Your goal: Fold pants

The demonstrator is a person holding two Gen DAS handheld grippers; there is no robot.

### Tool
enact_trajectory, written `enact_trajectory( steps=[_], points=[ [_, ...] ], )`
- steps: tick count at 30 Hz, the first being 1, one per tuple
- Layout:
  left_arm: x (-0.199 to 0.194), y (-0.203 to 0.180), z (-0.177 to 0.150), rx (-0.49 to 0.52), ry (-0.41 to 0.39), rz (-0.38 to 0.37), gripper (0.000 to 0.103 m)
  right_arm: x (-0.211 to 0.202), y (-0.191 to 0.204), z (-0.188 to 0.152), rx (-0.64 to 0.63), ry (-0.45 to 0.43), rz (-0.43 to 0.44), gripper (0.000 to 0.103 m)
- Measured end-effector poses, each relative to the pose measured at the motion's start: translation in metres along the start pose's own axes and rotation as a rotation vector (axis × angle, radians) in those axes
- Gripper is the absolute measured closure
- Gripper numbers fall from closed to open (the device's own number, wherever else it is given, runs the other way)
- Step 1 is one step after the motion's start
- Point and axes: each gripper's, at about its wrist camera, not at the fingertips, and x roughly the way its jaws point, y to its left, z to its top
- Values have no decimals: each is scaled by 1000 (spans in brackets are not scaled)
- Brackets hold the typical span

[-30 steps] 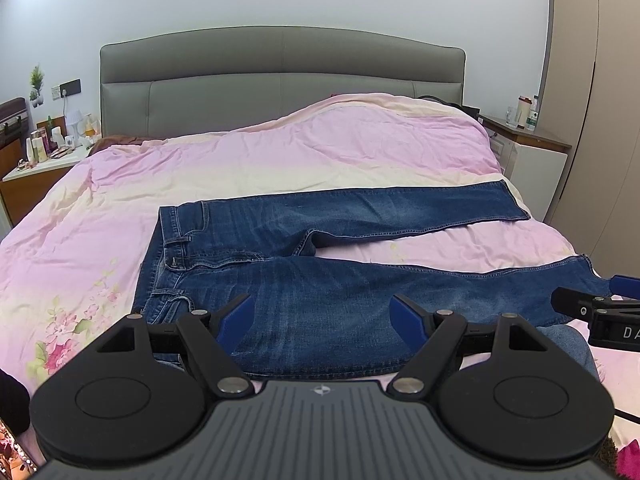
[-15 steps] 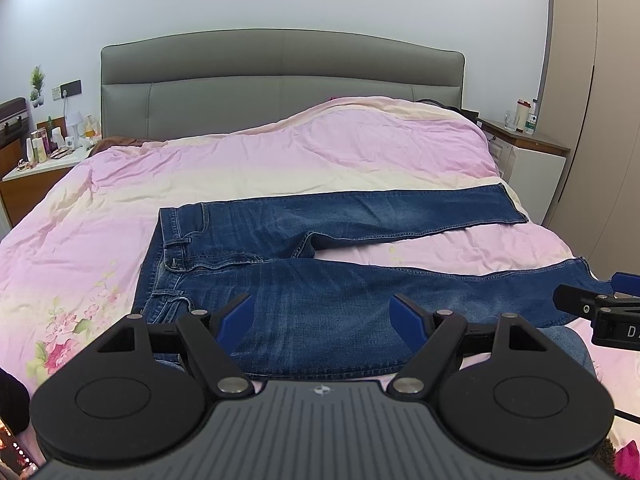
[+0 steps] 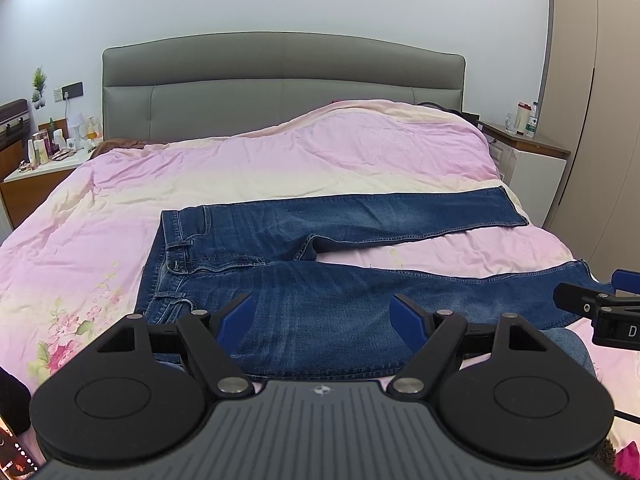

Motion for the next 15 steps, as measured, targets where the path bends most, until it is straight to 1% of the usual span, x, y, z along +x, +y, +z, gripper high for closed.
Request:
enact_trajectory(
  steps=[15],
  points=[
    [-2,2,1,-3,1,2,13,-5,3,1,-3,-14,1,5]
  ],
)
